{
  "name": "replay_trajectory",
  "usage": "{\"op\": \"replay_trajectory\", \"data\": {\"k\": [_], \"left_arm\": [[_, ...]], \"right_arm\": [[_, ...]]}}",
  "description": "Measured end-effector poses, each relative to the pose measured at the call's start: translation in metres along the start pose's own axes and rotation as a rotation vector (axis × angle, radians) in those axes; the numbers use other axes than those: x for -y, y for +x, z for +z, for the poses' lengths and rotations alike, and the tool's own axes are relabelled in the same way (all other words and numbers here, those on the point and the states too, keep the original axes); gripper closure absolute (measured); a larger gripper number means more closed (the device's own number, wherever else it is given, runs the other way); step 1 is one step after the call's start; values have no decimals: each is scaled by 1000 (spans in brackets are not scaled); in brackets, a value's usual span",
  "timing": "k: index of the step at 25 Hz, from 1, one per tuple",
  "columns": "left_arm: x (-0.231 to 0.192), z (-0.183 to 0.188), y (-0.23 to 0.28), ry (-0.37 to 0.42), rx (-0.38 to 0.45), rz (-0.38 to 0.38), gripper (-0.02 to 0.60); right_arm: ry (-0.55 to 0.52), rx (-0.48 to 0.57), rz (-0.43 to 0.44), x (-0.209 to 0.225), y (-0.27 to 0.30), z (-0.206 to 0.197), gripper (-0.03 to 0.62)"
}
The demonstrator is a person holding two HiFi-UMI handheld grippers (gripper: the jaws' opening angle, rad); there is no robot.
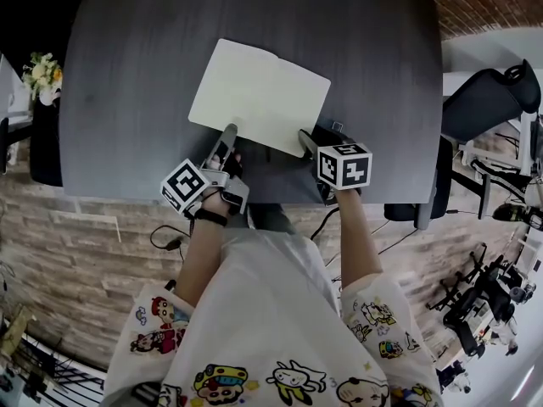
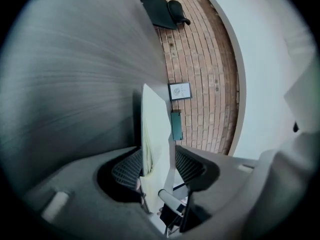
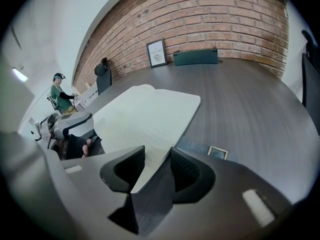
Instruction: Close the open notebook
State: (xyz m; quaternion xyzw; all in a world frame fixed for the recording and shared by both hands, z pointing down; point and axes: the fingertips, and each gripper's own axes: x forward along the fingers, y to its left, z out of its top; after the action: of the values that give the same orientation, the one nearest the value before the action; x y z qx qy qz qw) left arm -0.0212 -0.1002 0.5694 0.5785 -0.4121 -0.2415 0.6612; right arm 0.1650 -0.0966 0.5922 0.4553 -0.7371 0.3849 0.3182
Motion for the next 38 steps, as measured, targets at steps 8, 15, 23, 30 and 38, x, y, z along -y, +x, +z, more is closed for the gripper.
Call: {"op": "replay_trajectory", "data": {"k": [8,15,23,30,38], "left_arm": [[-2,-1,14,-27,-110,14,377],[-11,5,18,-37,-82,75,501],[-12,4,17,30,-78,89,558],[-11,-11,-2,74,-102,79,562],[-7,-29,-18,141,-116,89,565]], "right_arm": [[3,6,3,2,-1,0,419],[10,10,2,0,0,1,421],[25,14,3,2,0,1,424],[26,2,25,2,-2,-1,433],[14,-10,57,4,-4,0,444]]}}
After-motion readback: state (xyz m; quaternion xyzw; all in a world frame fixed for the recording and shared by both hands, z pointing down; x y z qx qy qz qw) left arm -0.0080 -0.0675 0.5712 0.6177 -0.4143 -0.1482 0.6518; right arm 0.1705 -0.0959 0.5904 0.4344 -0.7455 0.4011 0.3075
